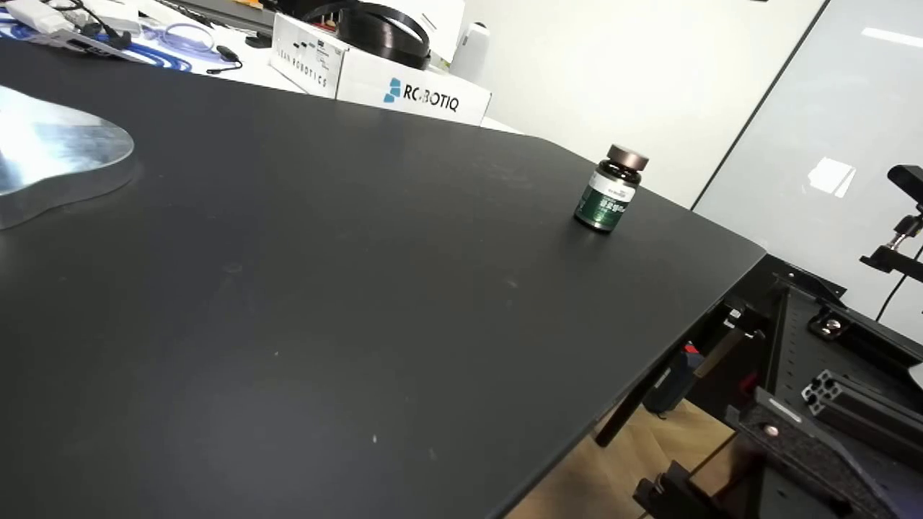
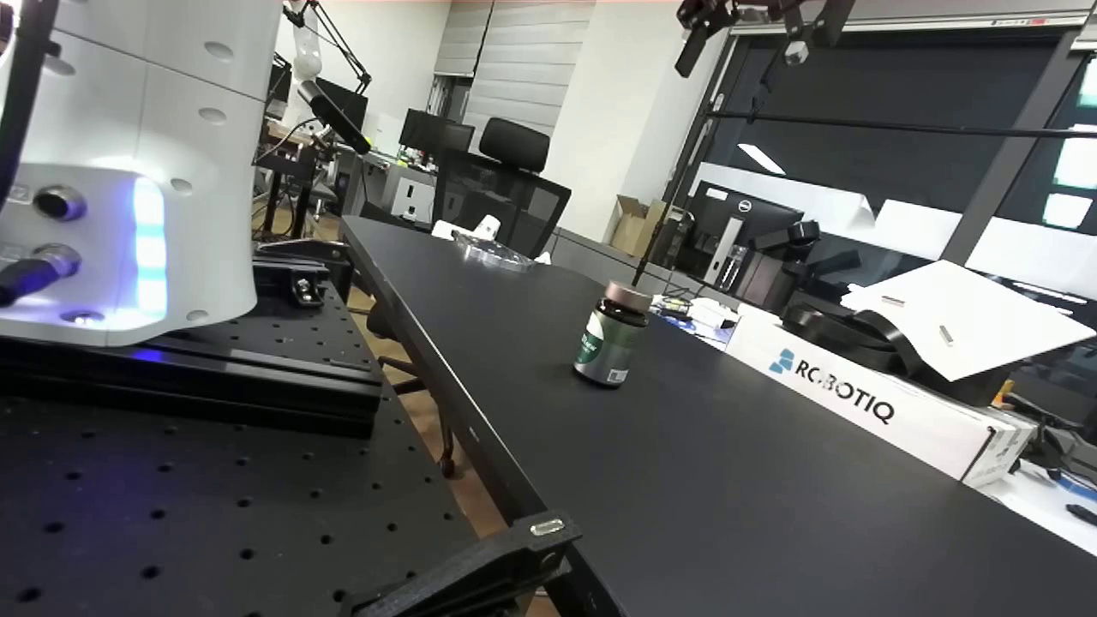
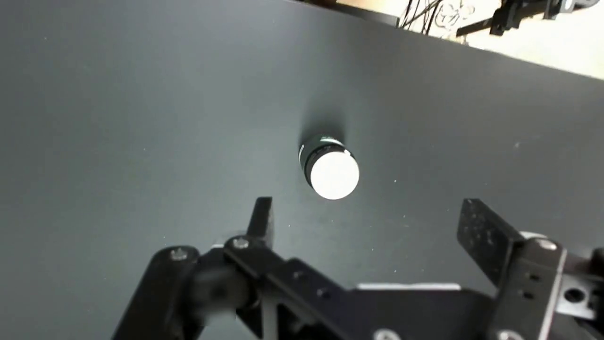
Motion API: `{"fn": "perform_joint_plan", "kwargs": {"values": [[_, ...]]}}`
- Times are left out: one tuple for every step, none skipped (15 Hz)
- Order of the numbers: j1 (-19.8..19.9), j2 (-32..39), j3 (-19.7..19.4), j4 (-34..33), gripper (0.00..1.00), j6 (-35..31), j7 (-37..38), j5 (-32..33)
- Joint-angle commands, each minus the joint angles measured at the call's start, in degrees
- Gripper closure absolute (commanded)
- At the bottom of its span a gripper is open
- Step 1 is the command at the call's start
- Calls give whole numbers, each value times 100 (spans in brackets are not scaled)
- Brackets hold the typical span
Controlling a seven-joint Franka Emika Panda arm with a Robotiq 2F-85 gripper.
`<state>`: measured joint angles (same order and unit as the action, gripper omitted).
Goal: Pick the bottle and move it to the right on the table
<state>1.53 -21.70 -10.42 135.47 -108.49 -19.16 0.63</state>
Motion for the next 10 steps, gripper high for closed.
{"fn": "perform_joint_plan", "kwargs": {"values": [[135,564,242,-33,0,-681,942,-107],[142,667,296,44,0,-905,1191,-154],[142,783,347,86,0,-1066,1350,-151],[130,902,384,156,0,-1277,1472,-190],[122,1011,424,199,0,-1424,1570,-204],[112,1102,455,268,0,-1615,1624,-239],[114,1189,493,334,0,-1808,1706,-242],[115,1264,518,408,0,-2032,1741,-236],[124,1336,539,492,0,-2267,1822,-216],[126,1411,552,581,0,-2479,1880,-222]]}}
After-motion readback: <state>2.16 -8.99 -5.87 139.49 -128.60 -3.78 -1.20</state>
